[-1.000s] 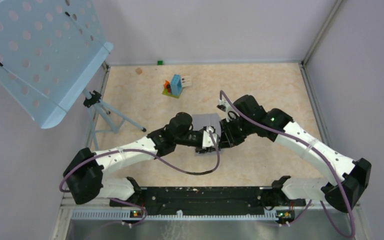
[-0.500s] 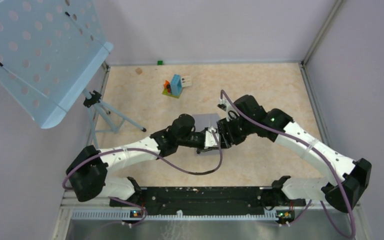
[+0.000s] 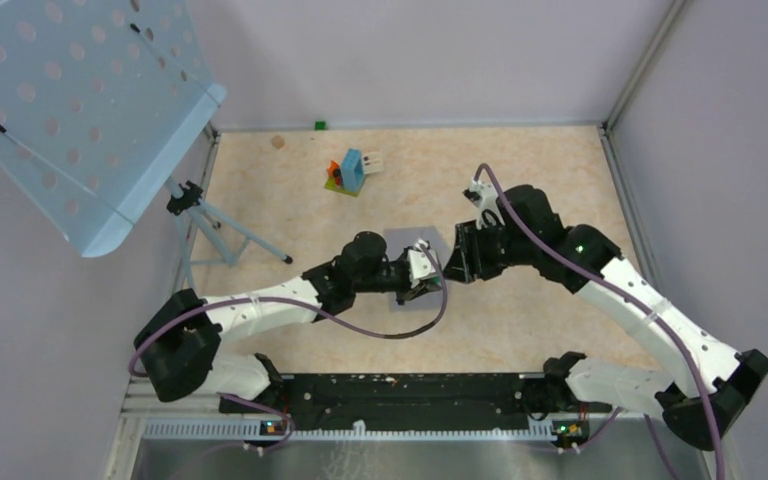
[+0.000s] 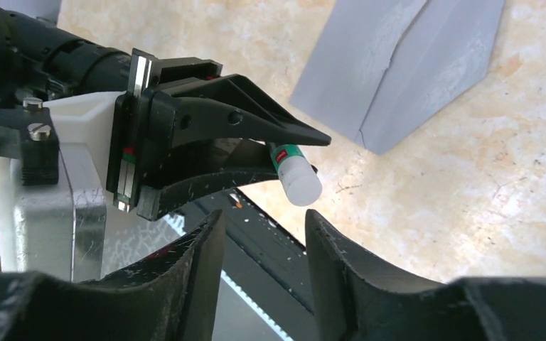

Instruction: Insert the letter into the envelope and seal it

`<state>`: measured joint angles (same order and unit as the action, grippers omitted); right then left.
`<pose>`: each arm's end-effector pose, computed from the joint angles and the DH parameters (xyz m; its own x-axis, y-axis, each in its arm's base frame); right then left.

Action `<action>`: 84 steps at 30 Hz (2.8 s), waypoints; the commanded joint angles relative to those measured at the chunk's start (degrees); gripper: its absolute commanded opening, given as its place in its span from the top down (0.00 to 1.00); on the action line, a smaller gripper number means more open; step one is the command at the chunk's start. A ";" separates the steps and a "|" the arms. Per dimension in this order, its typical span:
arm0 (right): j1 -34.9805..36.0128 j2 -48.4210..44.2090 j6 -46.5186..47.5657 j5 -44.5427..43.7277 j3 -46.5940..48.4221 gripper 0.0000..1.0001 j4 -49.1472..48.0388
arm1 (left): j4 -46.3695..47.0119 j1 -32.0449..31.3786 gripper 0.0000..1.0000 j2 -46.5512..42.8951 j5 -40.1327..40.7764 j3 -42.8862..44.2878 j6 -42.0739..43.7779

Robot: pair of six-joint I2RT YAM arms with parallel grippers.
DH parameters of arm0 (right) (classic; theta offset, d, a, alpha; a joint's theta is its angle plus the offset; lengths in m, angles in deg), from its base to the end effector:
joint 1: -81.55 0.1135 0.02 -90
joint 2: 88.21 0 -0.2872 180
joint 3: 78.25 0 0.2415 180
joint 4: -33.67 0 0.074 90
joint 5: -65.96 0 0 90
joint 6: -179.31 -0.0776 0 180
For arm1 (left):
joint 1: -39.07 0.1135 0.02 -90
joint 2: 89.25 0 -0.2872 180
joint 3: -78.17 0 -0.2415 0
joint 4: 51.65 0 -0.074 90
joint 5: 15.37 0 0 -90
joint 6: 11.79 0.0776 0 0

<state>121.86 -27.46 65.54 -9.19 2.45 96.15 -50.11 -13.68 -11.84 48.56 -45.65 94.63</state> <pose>0.1522 0.1552 0.3458 -0.7818 -0.1524 -0.6046 -0.4963 0.7390 0.4556 0.1652 -0.2736 0.2579 0.0773 0.3178 -0.9450 0.9837 0.1298 0.1241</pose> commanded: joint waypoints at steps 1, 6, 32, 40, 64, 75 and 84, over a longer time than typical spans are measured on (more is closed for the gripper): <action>-0.24 0.43 -2.15 1.25 -0.71 0.57 -3.70 | 4.96 -0.03 1.00 -0.73 0.53 -0.39 -2.33; -0.24 0.78 -2.06 -2.04 -0.41 0.60 -2.63 | 5.26 -0.03 1.00 -1.26 0.50 -0.49 -2.44; -1.38 1.98 -4.87 0.65 -4.07 0.62 -8.28 | 6.03 0.19 1.00 -2.88 -0.06 -0.87 -2.63; -1.41 1.91 -5.23 1.04 -4.51 0.79 -8.59 | 6.36 0.28 1.00 -2.67 -0.10 -1.12 -2.76; -12.55 3.48 0.60 -7.66 -0.38 0.96 -1.09 | 0.63 4.55 1.00 -0.79 8.14 2.98 -15.35; -17.57 28.74 -1.31 -28.88 -2.25 0.97 -18.94 | -2.92 12.29 1.00 -6.62 6.38 9.85 -44.97; -19.05 40.56 -0.33 -32.05 0.56 0.97 -21.99 | -6.34 12.75 1.00 -10.19 11.24 12.77 -51.08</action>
<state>103.13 11.90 64.73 -37.54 -0.28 77.33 -56.25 -1.33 -20.06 57.85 -35.53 48.25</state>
